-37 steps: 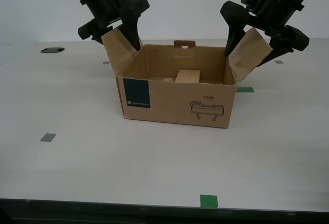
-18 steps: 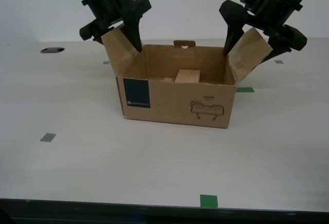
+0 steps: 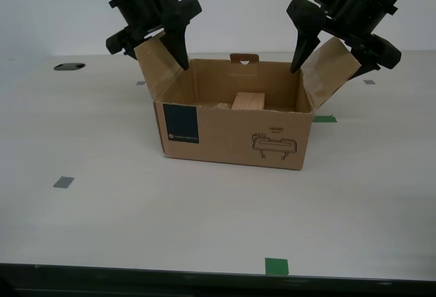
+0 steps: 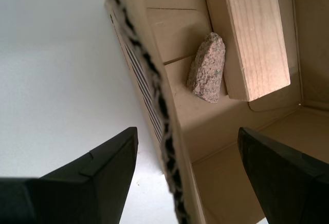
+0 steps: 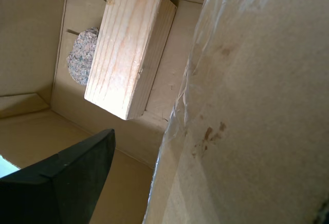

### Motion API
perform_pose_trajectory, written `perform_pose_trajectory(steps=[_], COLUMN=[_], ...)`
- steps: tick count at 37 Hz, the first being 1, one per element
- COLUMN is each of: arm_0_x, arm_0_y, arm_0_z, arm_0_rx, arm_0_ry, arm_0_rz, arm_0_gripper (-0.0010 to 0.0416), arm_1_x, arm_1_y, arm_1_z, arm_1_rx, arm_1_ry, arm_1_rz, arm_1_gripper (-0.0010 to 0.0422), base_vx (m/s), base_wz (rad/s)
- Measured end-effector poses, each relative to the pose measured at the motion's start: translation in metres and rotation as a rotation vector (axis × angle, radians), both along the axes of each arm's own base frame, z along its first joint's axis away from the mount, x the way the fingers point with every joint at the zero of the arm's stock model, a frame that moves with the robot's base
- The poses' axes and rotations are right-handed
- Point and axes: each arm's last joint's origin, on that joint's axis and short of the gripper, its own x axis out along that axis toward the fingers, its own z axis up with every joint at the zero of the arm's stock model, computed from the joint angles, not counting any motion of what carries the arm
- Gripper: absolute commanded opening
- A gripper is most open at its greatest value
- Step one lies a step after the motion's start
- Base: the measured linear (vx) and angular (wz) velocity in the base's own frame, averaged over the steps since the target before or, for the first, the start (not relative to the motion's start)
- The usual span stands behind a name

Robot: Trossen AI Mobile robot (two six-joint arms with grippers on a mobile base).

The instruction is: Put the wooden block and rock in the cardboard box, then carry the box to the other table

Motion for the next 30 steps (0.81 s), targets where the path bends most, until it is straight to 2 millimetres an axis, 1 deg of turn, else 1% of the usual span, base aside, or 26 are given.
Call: perform_pose_trajectory(steps=[11, 21, 30], arm_0_x=[-0.0005, -0.0007, -0.0011], arm_0_y=[0.0014, 0.0021, 0.0032], arm_0_z=[0.0, 0.0, 0.0], arm_0_rx=[0.0, 0.001, 0.001], arm_0_ry=[0.0, 0.0, -0.001], arm_0_rz=[0.005, 0.007, 0.011], arm_0_gripper=[0.0306, 0.0264, 0.0203], arm_1_x=[0.0003, 0.0013, 0.0015], arm_1_y=[-0.0001, -0.0007, -0.0014], arm_1_z=[0.0001, 0.0003, 0.0003], arm_1_rx=[-0.001, -0.006, -0.009], arm_1_ry=[-0.003, -0.014, -0.019], arm_1_rz=[0.0, 0.0, -0.002], arm_1_gripper=[0.0203, 0.0182, 0.0159], base_vx=[0.0, 0.0, 0.0], base_wz=[0.0, 0.0, 0.0])
